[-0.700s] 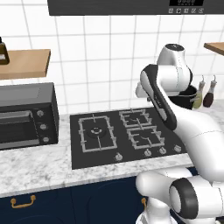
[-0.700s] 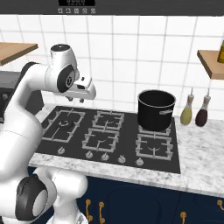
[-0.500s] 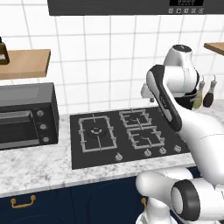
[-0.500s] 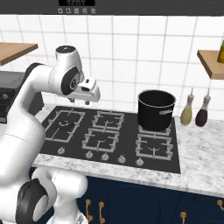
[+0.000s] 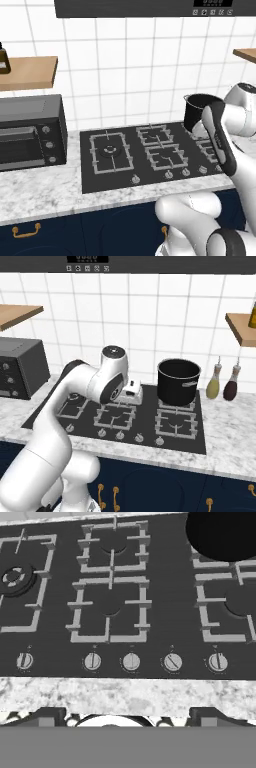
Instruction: Turn off the rear right burner of the stove.
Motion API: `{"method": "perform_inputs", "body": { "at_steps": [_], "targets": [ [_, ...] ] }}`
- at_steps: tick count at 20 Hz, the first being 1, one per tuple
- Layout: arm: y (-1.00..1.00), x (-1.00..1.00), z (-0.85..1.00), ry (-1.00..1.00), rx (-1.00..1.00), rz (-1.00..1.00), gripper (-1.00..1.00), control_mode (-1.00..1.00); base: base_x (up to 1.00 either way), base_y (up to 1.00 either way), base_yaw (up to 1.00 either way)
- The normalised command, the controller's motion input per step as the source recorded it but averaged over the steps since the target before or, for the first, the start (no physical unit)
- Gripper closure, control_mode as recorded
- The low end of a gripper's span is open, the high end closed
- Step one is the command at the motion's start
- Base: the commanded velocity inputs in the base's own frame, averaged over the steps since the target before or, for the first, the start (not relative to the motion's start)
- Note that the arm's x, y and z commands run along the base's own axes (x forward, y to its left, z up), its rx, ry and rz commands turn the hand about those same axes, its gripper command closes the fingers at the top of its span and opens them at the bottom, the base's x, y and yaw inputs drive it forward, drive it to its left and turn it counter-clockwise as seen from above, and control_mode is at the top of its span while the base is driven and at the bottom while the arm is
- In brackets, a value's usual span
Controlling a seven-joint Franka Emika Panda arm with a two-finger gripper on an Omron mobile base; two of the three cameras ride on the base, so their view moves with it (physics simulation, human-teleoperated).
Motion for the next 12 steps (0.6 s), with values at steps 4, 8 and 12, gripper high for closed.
{"method": "perform_inputs", "body": {
  "at_steps": [4,8,12],
  "targets": [
    [-0.66,0.01,-0.81,0.11,-0.01,0.10,-1.00,-1.00,0.00,0.00,0.00],
    [-0.38,0.37,-0.66,0.21,0.00,0.02,-1.00,-1.00,0.00,0.00,0.00],
    [-0.08,0.66,-0.54,0.28,0.00,0.00,-1.00,-1.00,0.00,0.00,0.00]
  ]
}}
